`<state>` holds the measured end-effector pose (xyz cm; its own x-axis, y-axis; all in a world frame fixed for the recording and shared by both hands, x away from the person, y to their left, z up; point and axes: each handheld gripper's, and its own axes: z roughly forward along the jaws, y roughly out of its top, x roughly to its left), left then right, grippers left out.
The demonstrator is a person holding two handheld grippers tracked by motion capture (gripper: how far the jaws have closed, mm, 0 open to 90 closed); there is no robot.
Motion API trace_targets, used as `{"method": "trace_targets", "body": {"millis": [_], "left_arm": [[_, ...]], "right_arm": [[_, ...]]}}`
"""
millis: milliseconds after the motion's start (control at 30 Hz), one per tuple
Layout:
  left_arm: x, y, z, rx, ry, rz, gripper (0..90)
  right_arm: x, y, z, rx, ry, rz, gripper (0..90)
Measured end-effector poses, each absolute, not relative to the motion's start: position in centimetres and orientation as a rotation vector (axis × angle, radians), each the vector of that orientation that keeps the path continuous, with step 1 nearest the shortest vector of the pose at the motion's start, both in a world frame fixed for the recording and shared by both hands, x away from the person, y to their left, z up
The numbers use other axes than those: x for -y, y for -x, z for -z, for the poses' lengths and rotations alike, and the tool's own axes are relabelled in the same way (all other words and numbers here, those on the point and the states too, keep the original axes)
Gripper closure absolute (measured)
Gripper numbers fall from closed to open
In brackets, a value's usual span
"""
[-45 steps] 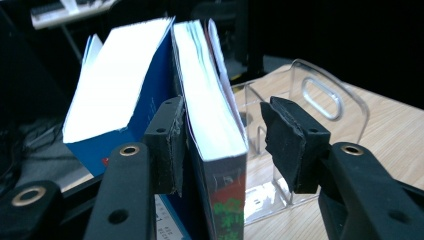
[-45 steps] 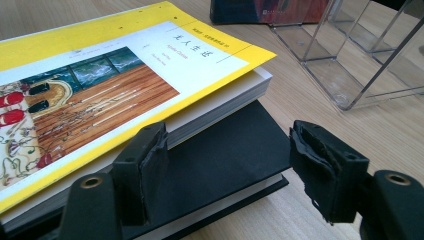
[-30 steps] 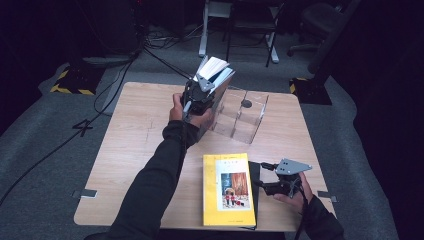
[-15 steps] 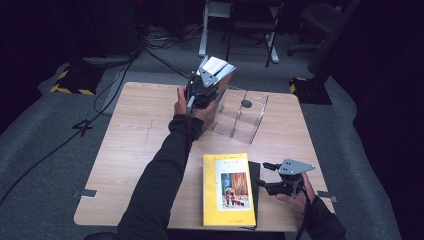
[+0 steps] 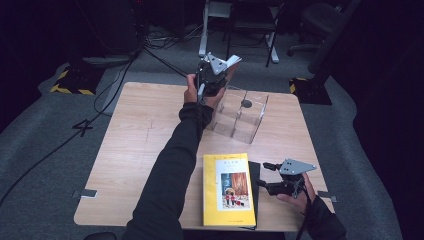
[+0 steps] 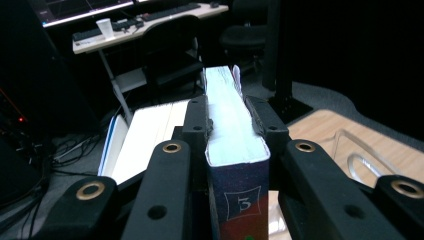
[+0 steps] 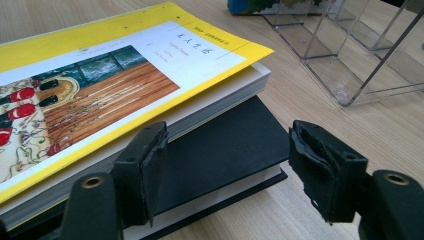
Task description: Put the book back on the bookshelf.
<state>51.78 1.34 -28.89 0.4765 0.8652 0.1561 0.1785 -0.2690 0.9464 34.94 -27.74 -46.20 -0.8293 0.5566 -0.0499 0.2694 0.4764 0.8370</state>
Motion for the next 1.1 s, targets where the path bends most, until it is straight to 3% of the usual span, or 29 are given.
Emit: {"method": "trace_targets", "body": {"millis": [500, 1100], "left_arm": [[-0.3, -53.7, 30.7, -0.905, -1.694, -0.870, 73.4], [-0.3, -52.8, 31.5, -0.894, -1.720, -0.875, 71.7]], "right_arm": [[27.4, -34.7, 46.1, -2.427, -0.668, -1.285, 33.2], [27.3, -34.6, 46.1, -2.432, -0.651, -1.276, 33.5]]}}
